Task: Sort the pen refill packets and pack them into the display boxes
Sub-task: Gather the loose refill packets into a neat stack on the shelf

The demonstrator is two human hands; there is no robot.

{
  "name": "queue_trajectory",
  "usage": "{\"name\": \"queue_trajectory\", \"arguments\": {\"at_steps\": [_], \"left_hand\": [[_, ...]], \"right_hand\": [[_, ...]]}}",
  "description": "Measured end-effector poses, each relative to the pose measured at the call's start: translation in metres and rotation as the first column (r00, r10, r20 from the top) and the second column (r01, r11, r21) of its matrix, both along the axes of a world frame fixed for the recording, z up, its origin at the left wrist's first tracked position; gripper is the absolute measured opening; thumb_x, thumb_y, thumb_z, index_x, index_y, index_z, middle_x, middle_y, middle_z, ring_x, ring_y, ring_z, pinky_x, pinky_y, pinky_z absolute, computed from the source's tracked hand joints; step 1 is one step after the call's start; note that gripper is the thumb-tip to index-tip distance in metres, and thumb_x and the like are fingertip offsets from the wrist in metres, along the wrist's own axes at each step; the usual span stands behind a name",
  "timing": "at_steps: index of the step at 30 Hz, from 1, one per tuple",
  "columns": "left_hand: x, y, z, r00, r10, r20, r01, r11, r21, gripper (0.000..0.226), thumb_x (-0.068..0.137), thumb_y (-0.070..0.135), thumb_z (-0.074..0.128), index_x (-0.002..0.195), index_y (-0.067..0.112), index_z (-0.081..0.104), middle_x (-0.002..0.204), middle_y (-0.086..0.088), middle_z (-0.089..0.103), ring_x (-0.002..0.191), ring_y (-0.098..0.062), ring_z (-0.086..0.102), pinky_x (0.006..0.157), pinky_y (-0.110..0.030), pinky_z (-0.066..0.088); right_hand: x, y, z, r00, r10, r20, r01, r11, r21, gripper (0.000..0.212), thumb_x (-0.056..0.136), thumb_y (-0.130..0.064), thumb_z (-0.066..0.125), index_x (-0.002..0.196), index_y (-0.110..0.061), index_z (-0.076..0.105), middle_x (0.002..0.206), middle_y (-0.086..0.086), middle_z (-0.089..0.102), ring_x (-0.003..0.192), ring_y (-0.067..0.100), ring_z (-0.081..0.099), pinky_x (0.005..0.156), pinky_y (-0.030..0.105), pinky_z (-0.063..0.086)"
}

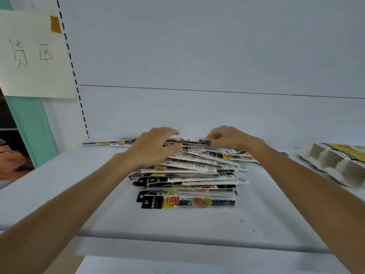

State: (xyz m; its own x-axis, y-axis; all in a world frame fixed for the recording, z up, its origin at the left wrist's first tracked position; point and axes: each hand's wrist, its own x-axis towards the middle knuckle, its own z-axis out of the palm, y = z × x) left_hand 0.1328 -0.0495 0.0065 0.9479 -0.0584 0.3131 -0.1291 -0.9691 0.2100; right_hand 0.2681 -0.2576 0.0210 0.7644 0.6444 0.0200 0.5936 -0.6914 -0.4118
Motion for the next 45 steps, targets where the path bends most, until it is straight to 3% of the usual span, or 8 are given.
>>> {"name": "queue_trajectory", "arguments": {"at_steps": [4, 13, 17, 21, 27, 35, 41, 45], "left_hand": [[-0.002, 0.002, -0.023, 0.968, -0.099, -0.229, 0.063, 0.985, -0.161, 0.051, 0.092, 0.053, 0.037, 0.14, 0.034, 0.038, 0.15, 0.009, 0.032, 0.137, -0.01, 0.03, 0.11, -0.031, 0.025], [-0.004, 0.003, 0.002, 0.993, 0.091, 0.077, -0.068, 0.963, -0.261, 0.044, 0.101, 0.033, 0.026, 0.13, 0.013, 0.052, 0.135, -0.004, 0.052, 0.125, -0.021, 0.048, 0.1, -0.032, 0.038], [0.003, 0.069, -0.009, 0.92, 0.391, 0.038, -0.317, 0.797, -0.514, 0.048, 0.099, 0.042, 0.025, 0.135, 0.019, 0.048, 0.147, -0.002, 0.04, 0.135, -0.022, 0.035, 0.109, -0.036, 0.024], [0.005, 0.132, -0.038, 0.812, 0.553, -0.185, -0.583, 0.786, -0.207, 0.054, 0.096, 0.051, 0.025, 0.141, 0.024, 0.037, 0.149, -0.01, 0.034, 0.137, -0.031, 0.028, 0.113, -0.042, 0.021], [0.022, 0.15, -0.048, 0.706, 0.634, -0.316, -0.675, 0.737, -0.032, 0.06, 0.095, 0.057, 0.021, 0.147, 0.029, 0.017, 0.152, -0.016, 0.023, 0.14, -0.035, 0.019, 0.112, -0.053, 0.016], [0.052, 0.107, -0.033, 0.95, 0.296, -0.095, -0.31, 0.871, -0.382, 0.041, 0.102, 0.031, 0.03, 0.133, 0.013, 0.048, 0.137, -0.009, 0.048, 0.129, -0.028, 0.041, 0.105, -0.036, 0.029], [0.053, 0.131, -0.037, 0.898, 0.409, -0.162, -0.432, 0.751, -0.499, 0.057, 0.101, 0.043, 0.02, 0.144, 0.008, 0.03, 0.152, -0.011, 0.028, 0.14, -0.026, 0.024, 0.113, -0.035, 0.016], [0.061, 0.11, -0.041, 0.914, 0.367, -0.172, -0.395, 0.71, -0.583, 0.056, 0.099, 0.049, 0.018, 0.129, 0.01, 0.044, 0.13, -0.012, 0.046, 0.122, -0.028, 0.042, 0.102, -0.04, 0.027]], "right_hand": [[0.02, -0.03, -0.017, 0.985, -0.099, -0.143, 0.059, 0.963, -0.263, 0.064, 0.079, -0.021, 0.059, 0.14, -0.026, 0.037, 0.136, -0.005, 0.041, 0.124, 0.019, 0.041, 0.101, 0.035, 0.033], [0.027, -0.056, -0.027, 0.944, -0.325, 0.058, 0.273, 0.868, 0.416, 0.032, 0.092, -0.032, 0.054, 0.119, -0.016, 0.061, 0.121, -0.003, 0.058, 0.112, 0.015, 0.051, 0.091, 0.024, 0.033], [0.04, -0.11, -0.042, 0.802, -0.567, 0.189, 0.574, 0.819, 0.021, 0.054, 0.092, -0.051, 0.033, 0.124, -0.014, 0.054, 0.128, 0.011, 0.055, 0.119, 0.03, 0.047, 0.1, 0.039, 0.038], [0.046, -0.116, -0.07, 0.806, -0.576, 0.135, 0.592, 0.793, -0.147, 0.067, 0.078, -0.064, 0.017, 0.117, -0.022, 0.052, 0.12, 0.012, 0.056, 0.111, 0.032, 0.05, 0.098, 0.046, 0.039], [0.028, -0.045, -0.069, 0.877, -0.419, 0.235, 0.412, 0.907, 0.081, 0.035, 0.095, -0.039, 0.037, 0.109, -0.019, 0.062, 0.107, 0.01, 0.063, 0.104, 0.032, 0.055, 0.09, 0.043, 0.046], [0.016, 0.019, -0.054, 0.962, -0.07, 0.265, 0.016, 0.979, 0.201, 0.026, 0.097, -0.029, 0.045, 0.104, -0.018, 0.067, 0.086, 0.001, 0.067, 0.074, 0.02, 0.06, 0.068, 0.028, 0.043], [0.054, -0.041, -0.045, 0.758, -0.612, 0.225, 0.559, 0.788, 0.26, 0.035, 0.095, -0.032, 0.032, 0.083, -0.007, 0.054, 0.087, 0.015, 0.055, 0.089, 0.032, 0.052, 0.077, 0.037, 0.042], [0.057, -0.044, -0.065, 0.758, -0.649, 0.071, 0.622, 0.751, 0.224, 0.046, 0.096, -0.041, 0.027, 0.084, -0.007, 0.055, 0.092, 0.016, 0.058, 0.097, 0.032, 0.051, 0.09, 0.039, 0.041]]}}
